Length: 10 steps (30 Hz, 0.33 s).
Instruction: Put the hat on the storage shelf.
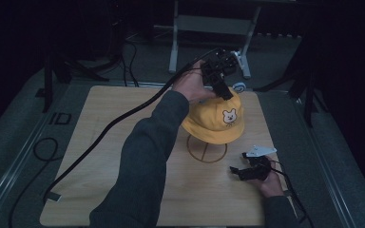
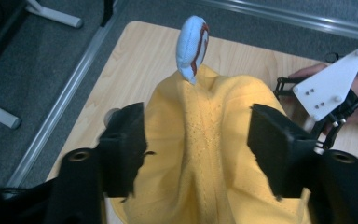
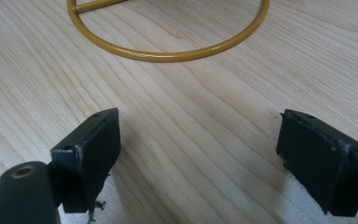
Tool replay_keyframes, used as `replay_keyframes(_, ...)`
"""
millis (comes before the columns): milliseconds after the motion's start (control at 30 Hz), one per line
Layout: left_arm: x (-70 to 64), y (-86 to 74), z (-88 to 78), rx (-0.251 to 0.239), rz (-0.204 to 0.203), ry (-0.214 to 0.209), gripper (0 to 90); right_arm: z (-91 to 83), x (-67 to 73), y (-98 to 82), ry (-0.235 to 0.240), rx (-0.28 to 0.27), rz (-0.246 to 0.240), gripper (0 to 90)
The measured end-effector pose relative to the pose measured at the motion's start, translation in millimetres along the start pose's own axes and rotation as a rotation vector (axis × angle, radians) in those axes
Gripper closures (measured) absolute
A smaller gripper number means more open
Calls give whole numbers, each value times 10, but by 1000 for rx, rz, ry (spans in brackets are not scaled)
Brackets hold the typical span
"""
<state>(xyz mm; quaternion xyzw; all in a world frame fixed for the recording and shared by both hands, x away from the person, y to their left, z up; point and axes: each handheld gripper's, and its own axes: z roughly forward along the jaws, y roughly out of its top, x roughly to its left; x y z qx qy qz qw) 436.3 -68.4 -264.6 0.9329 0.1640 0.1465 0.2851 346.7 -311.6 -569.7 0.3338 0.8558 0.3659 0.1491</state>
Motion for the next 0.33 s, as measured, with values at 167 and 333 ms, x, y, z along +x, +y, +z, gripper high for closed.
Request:
replay_keyframes(167, 32, -67, -24, -8, -11, 28, 294, 0, 0, 0, 1, 0, 0, 135)
replay_keyframes(333, 18, -129, -29, -12, -14, 33, 294, 0, -1, 0, 1, 0, 0, 135)
